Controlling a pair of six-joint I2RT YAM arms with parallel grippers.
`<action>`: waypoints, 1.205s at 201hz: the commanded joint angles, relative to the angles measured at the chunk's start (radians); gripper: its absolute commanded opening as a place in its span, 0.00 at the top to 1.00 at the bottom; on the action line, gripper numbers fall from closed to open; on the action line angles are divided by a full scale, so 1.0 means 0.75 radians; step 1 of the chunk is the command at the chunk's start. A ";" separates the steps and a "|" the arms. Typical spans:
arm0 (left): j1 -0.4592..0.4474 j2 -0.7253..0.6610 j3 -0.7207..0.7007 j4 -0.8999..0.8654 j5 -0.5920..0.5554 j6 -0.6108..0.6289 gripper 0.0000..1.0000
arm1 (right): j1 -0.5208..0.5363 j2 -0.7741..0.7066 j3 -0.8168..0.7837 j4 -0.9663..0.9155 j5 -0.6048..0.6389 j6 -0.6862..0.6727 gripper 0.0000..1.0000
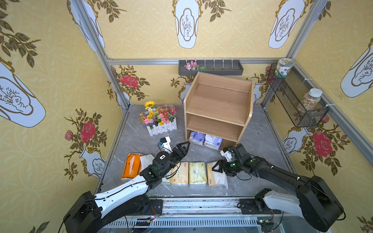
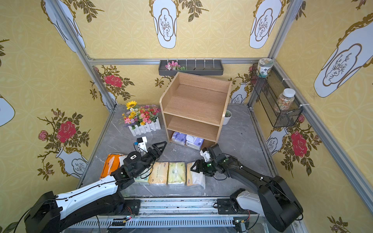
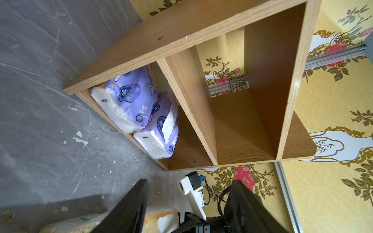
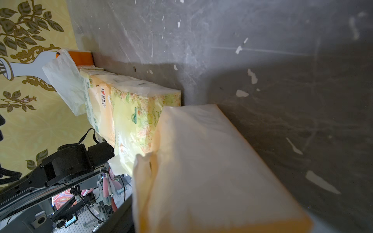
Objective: Remove the tissue boxes from the shelf
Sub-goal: Place the box of tissues at the center of the board, then move the box of tissues to the center of the board.
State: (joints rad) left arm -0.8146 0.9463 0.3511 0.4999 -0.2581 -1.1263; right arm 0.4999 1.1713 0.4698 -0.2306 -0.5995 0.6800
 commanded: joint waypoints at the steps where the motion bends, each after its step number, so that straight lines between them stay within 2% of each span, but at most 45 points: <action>1: 0.002 0.000 0.014 0.006 0.022 0.009 0.30 | 0.004 -0.061 0.020 -0.072 0.148 -0.004 0.16; 45: 0.002 0.021 0.033 0.003 0.023 0.016 0.30 | 0.004 -0.193 0.052 -0.286 0.357 -0.029 0.11; 80: 0.002 0.062 0.048 0.028 0.038 0.013 0.31 | 0.008 -0.264 0.030 -0.345 0.392 -0.033 0.18; 108: 0.002 0.102 0.058 0.055 0.052 0.012 0.31 | 0.035 -0.235 -0.008 -0.265 0.340 -0.009 0.28; 166: 0.002 0.106 0.068 0.048 0.058 0.014 0.32 | 0.267 -0.073 0.004 -0.091 0.411 0.076 0.43; 242: 0.002 0.052 0.041 0.025 0.039 0.014 0.32 | 0.389 -0.014 0.019 0.027 0.443 0.191 0.46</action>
State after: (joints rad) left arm -0.8146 0.9897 0.3912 0.5079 -0.2222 -1.1263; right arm 0.7685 1.1515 0.4747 -0.2871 -0.2840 0.7841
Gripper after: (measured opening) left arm 0.680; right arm 0.539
